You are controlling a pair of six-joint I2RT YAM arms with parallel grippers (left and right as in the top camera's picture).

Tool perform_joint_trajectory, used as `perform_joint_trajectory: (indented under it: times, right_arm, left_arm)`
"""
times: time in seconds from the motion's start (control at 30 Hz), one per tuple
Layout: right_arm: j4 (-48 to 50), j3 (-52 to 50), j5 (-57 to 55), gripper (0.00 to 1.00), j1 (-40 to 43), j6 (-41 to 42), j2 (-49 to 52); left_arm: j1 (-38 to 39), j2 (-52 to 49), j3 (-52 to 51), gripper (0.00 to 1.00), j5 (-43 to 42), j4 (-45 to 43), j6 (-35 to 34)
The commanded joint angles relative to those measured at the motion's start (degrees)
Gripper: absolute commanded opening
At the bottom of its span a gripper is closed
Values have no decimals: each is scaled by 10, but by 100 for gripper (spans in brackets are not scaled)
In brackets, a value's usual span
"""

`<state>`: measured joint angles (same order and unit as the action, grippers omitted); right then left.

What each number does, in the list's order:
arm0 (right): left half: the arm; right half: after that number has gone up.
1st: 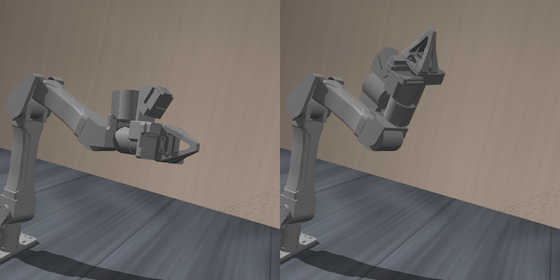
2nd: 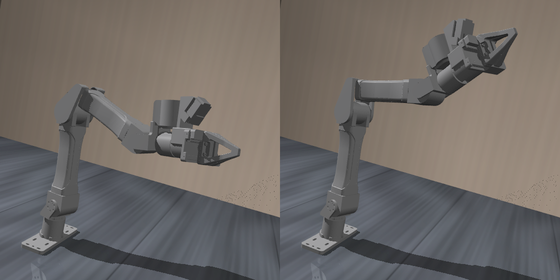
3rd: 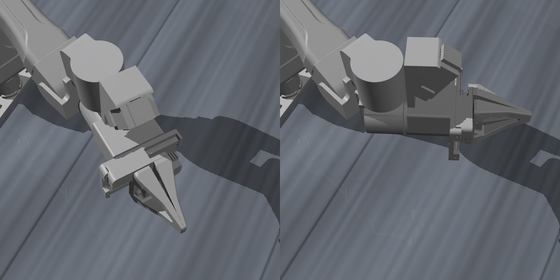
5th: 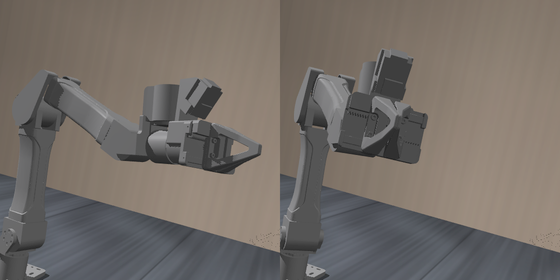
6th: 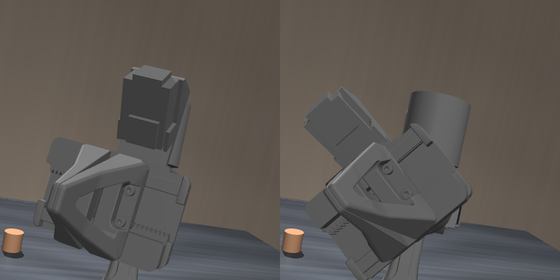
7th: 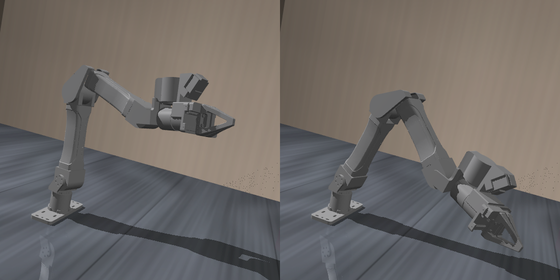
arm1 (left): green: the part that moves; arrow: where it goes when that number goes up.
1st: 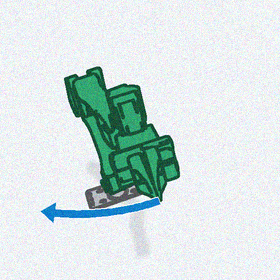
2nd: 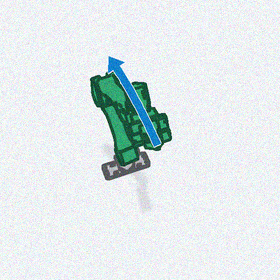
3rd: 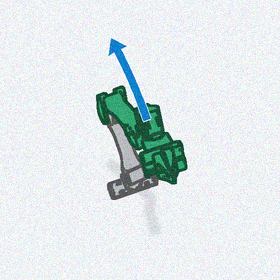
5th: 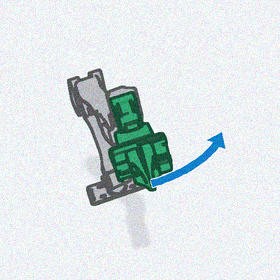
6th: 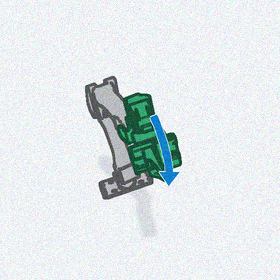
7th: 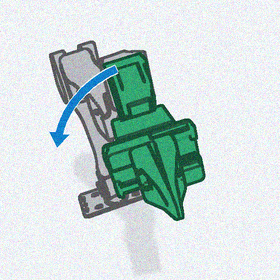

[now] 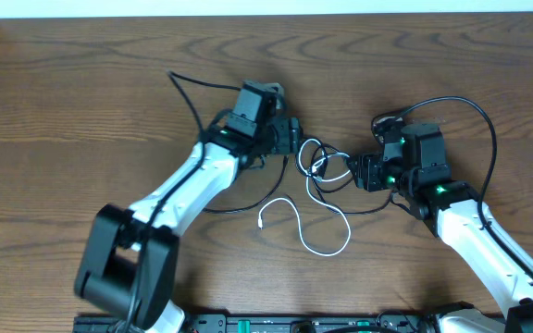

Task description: Untangle cables

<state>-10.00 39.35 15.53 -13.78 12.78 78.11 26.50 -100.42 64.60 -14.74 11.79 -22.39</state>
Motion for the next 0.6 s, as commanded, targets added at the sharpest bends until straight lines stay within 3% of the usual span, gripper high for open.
perform_joint_trajectory:
  times: [0.0, 0.17, 0.33, 0.57]
  right_arm:
    - [-3, 0, -10, 62, -2, -4, 1]
    - [-4, 0, -10, 61, -2, -4, 2]
    - [-4, 0, -10, 61, -2, -4, 2]
    - [-9, 0, -10, 61, -2, -4, 2]
  left_arm:
    - [10, -42, 5, 75, 0, -18, 10]
    - [12, -81, 5, 73, -1, -41, 9]
    - [18, -94, 5, 55, -3, -44, 7]
    - [61, -94, 1, 54, 8, -42, 7]
